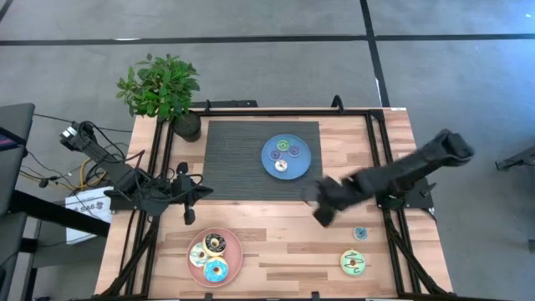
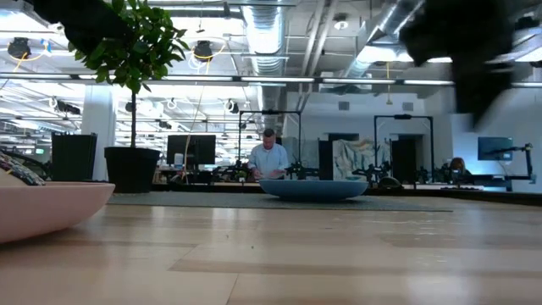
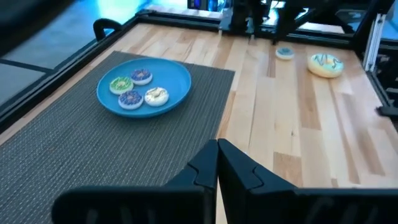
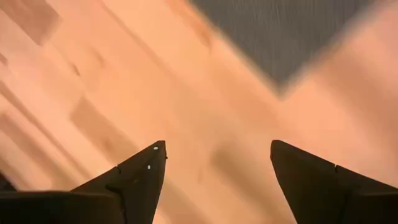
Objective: Pick & Place donuts
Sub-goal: Put the small blue donut on the light orange plate
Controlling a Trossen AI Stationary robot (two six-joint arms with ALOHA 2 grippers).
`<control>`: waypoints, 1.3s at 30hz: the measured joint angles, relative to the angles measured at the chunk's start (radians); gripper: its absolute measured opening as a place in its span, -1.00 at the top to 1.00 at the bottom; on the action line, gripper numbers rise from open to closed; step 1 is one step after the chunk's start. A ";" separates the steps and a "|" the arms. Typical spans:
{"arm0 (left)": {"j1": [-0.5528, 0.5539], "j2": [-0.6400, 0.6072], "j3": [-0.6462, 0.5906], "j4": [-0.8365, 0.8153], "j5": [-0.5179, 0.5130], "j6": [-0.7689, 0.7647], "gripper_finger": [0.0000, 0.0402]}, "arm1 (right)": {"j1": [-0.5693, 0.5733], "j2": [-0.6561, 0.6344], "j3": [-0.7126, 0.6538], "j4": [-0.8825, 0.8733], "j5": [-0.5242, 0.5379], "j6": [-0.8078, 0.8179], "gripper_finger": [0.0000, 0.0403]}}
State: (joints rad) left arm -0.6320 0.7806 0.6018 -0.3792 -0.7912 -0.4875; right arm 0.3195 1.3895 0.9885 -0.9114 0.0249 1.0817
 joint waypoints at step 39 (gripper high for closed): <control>0.000 0.005 0.000 -0.003 -0.032 -0.060 0.99 | 0.660 0.103 -0.296 0.100 0.075 1.138 -0.46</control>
State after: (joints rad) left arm -0.6322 0.7860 0.6018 -0.3821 -0.8230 -0.5479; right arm 0.9791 1.4925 0.6921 -0.8114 0.0998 2.2192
